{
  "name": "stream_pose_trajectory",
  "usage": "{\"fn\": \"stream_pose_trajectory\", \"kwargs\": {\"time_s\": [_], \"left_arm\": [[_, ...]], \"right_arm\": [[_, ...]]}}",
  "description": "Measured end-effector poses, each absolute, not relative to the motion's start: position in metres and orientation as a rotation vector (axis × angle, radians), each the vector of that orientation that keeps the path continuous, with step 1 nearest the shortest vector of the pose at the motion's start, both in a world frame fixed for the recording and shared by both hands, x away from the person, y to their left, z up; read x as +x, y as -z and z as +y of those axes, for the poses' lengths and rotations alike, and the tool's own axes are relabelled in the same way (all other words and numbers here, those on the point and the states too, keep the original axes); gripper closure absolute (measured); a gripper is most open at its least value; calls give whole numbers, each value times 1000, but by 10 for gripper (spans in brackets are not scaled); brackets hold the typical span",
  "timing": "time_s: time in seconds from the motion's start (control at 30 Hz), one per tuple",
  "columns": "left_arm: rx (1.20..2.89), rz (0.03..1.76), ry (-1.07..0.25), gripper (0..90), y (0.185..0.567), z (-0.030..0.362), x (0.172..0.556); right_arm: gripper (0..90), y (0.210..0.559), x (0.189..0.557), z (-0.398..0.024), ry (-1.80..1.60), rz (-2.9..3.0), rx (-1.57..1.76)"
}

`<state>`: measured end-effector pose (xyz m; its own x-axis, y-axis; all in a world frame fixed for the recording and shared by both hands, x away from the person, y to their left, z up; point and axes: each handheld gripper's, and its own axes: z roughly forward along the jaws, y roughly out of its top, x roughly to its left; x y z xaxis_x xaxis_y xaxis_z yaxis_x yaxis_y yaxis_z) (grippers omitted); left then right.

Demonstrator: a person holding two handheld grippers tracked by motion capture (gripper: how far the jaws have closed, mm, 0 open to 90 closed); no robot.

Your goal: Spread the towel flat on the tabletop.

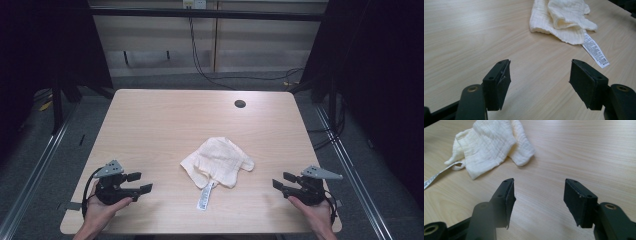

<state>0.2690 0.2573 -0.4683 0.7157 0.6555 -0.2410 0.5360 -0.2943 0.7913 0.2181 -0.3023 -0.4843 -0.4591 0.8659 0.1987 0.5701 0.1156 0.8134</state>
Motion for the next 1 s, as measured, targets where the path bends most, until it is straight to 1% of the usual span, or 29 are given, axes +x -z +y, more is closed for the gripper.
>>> {"fn": "stream_pose_trajectory", "kwargs": {"time_s": [0.07,0.2,0.27,0.33,0.5,0.7,0.9,1.0], "left_arm": [[1975,927,-154,327,470,259,270],[1974,929,-160,327,469,259,270],[1979,925,-155,327,470,259,270],[1976,928,-151,326,470,259,271],[1972,925,-145,324,469,259,269],[1982,883,-141,325,467,256,266],[1996,876,-145,334,467,253,268],[2001,859,-142,342,467,252,266]], "right_arm": [[450,484,219,-302,-1286,2086,1400],[445,485,222,-300,-1291,2113,1378],[429,486,224,-298,-1293,2177,1368],[391,487,226,-297,-1292,2214,1361],[395,483,220,-289,-1326,2219,1303],[394,476,217,-280,-1358,2233,1244],[408,470,223,-269,-1348,2286,1214],[434,469,228,-263,-1359,2325,1177]]}}
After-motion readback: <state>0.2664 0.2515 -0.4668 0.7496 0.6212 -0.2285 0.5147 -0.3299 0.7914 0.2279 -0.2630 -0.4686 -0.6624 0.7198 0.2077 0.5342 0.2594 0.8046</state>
